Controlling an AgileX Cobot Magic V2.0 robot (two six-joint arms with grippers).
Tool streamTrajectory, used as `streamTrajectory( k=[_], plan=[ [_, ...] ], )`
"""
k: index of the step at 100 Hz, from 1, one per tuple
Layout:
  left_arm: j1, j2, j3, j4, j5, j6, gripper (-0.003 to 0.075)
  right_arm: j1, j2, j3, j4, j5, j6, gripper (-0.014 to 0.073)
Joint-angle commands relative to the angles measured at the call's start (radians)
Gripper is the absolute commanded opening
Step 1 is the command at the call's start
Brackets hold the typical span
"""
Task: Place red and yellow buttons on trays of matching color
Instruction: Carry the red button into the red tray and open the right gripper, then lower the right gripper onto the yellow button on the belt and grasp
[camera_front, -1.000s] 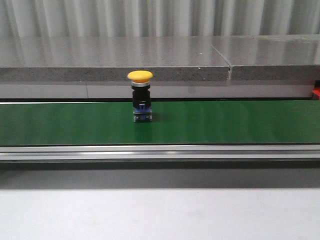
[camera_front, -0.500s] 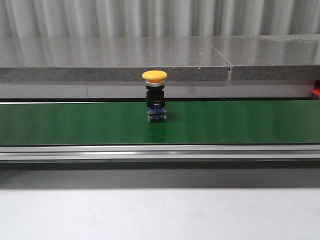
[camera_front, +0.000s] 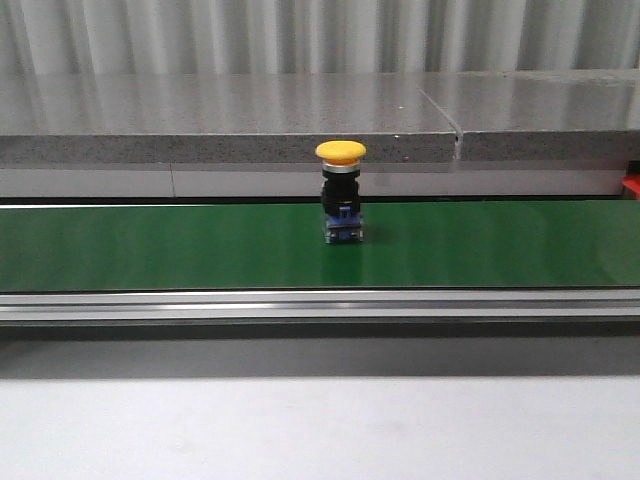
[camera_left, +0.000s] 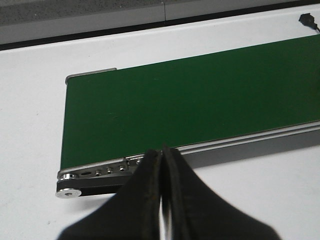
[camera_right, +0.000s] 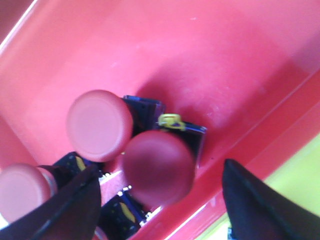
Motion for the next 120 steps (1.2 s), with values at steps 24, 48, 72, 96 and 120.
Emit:
streamTrajectory(
  k=[24, 48, 72, 96, 120],
  plan=[
    [-0.008, 0.002, -0.026, -0.009, -0.066, -0.006, -0.0021, 0.006, -0.188, -0.003, 0.011, -0.028, -0.036, 0.0520],
    [-0.008, 0.002, -0.026, -0.009, -0.066, -0.006, -0.0021, 0.081, -0.353, 0.119, 0.011, -0.058, -0.069, 0.0520],
    [-0.008, 0.002, -0.026, -0.009, -0.066, -0.006, -0.0021, 0.238, -0.546, 0.219, 0.003, -0.043, -0.109, 0.0520],
    [-0.008, 0.002, -0.026, -0.009, -0.066, -0.006, -0.0021, 0.379, -0.664, 0.230, 0.003, 0.046, -0.109, 0.0520],
    [-0.008, 0.002, -0.026, -0.009, -0.068, -0.006, -0.0021, 0.547, -0.689, 0.229, 0.003, 0.117, -0.109, 0.0520]
  ],
)
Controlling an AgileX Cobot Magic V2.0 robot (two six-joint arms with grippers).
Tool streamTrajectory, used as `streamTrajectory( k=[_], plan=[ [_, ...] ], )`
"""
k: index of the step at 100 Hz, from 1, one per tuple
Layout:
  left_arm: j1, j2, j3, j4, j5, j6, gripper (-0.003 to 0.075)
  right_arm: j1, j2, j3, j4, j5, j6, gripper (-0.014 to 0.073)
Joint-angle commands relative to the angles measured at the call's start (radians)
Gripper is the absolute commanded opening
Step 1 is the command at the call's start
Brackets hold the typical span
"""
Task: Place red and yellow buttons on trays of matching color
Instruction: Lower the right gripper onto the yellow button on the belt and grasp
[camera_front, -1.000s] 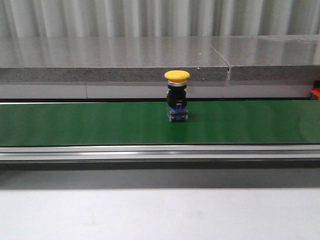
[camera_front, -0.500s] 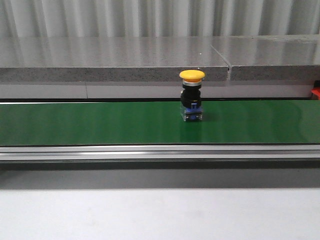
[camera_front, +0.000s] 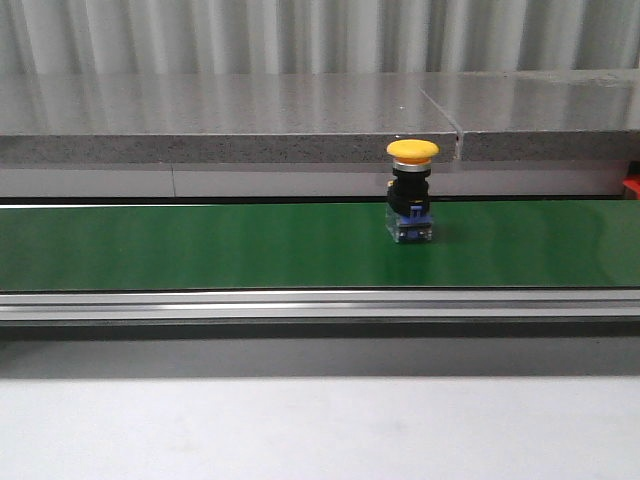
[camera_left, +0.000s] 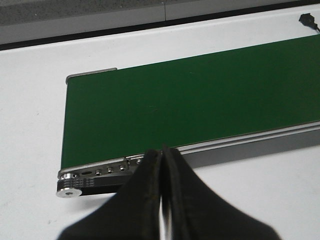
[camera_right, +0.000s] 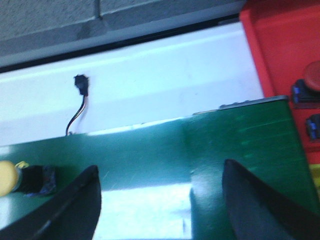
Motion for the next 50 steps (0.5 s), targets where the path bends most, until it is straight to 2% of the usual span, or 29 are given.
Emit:
streamTrajectory(
  k=[1, 32, 50],
  plan=[
    [-0.008, 0.002, -0.026, -0.009, -0.068, -0.006, -0.0021, 0.065, -0.027, -0.026, 0.003, -0.025, -0.008, 0.0520],
    [-0.008, 0.002, -0.026, -0.009, -0.068, -0.006, -0.0021, 0.240, 0.009, -0.069, 0.003, 0.028, -0.034, 0.0526],
    [-0.008, 0.002, -0.026, -0.009, -0.068, -0.006, -0.0021, 0.295, 0.070, -0.122, 0.003, 0.114, -0.080, 0.0609]
  ],
)
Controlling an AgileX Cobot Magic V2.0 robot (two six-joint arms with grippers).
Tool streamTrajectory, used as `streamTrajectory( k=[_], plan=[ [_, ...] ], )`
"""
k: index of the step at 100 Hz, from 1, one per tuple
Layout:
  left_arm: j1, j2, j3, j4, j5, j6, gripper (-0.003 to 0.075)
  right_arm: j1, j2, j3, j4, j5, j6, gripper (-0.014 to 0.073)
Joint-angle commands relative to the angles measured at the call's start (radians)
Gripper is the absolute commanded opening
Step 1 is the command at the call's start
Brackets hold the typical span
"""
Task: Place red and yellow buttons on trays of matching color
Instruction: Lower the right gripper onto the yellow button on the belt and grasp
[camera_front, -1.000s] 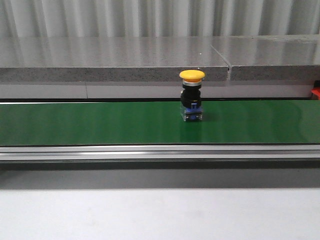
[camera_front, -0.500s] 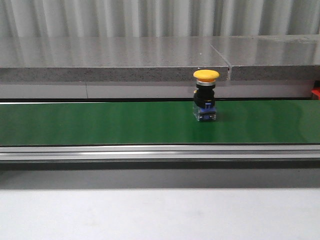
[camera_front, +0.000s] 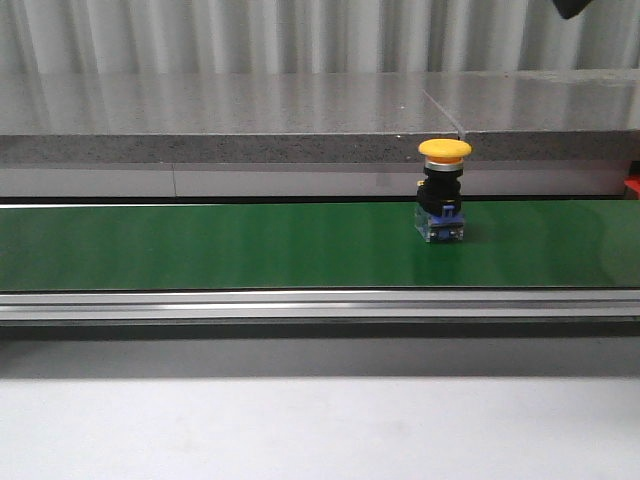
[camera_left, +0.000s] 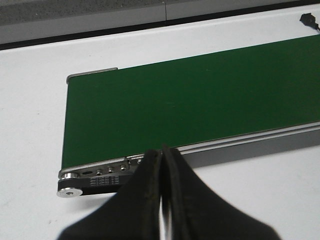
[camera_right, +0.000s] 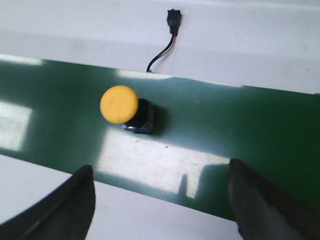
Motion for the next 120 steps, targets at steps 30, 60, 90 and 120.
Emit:
streamTrajectory(
  k=[30, 60, 90, 120],
  plan=[
    [-0.008, 0.002, -0.026, -0.009, -0.070, -0.006, -0.0021, 0.096, 0.152, -0.158, 0.005, 0.112, -0.071, 0.0645],
    [-0.008, 0.002, -0.026, -0.009, -0.070, -0.006, -0.0021, 0.111, 0.384, -0.314, -0.059, 0.121, -0.089, 0.0645],
    [-0.008, 0.002, -0.026, -0.009, -0.070, -0.006, -0.0021, 0.111, 0.515, -0.358, -0.139, 0.146, -0.089, 0.0544],
    [-0.008, 0.002, -0.026, -0.009, -0.070, -0.006, -0.0021, 0.111, 0.502, -0.358, -0.139, 0.134, -0.088, 0.0137]
  ],
)
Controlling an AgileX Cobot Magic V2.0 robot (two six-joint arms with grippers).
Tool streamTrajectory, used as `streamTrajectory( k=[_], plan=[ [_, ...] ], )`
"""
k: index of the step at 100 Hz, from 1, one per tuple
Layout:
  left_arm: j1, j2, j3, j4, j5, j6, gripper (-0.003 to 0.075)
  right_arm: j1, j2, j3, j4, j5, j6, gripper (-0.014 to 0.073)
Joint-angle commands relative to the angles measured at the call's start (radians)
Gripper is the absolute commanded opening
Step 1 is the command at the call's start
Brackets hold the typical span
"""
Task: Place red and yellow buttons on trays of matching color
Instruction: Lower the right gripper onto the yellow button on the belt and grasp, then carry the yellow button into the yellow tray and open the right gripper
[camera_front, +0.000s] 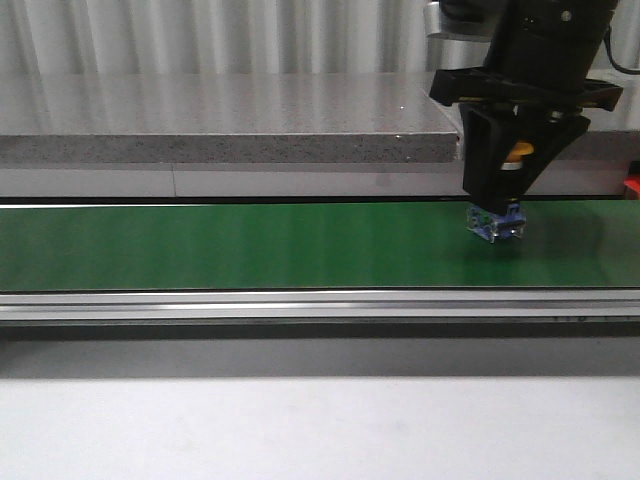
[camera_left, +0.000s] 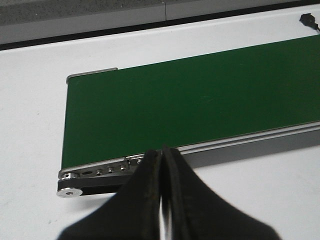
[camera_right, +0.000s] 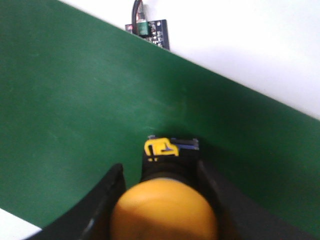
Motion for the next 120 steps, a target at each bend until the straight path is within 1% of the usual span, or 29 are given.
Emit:
streamTrajectory(
  k=[1, 35, 57, 71, 85, 99, 110, 120],
  plan=[
    [-0.008, 0.002, -0.026, -0.009, -0.068, -0.006, -0.0021, -0.003, -0.060, -0.031, 0.002, -0.032, -0.011, 0.0136],
    [-0.008, 0.002, -0.026, -0.009, -0.068, -0.006, -0.0021, -0.006, -0.197, -0.030, 0.002, -0.041, 0.005, 0.0129],
    [-0.008, 0.002, -0.026, -0.009, -0.068, -0.006, -0.0021, -0.062, -0.301, -0.030, 0.002, -0.022, 0.073, 0.0129],
    [-0.008, 0.002, -0.026, -0.009, -0.068, -0.006, -0.0021, -0.128, -0.353, -0.030, 0.002, 0.008, 0.089, 0.0129],
    [-0.008, 0.002, -0.026, -0.009, -0.068, -0.006, -0.0021, -0.216, -0.398, -0.024, 0.002, 0.031, 0.094, 0.0129],
    [-0.008, 0.002, -0.026, -0.009, -0.068, -0.006, -0.0021, -0.314, -0.444, 0.018, 0.002, 0.027, 0.109, 0.0129],
    [-0.008, 0.002, -0.026, -0.009, -0.068, -0.006, -0.0021, -0.413, -0.483, 0.077, -0.003, 0.015, 0.154, 0.0129],
    [-0.008, 0.002, -0.026, -0.009, -0.068, -0.006, -0.0021, -0.516, -0.513, 0.138, -0.036, -0.016, 0.190, 0.0129]
  ],
)
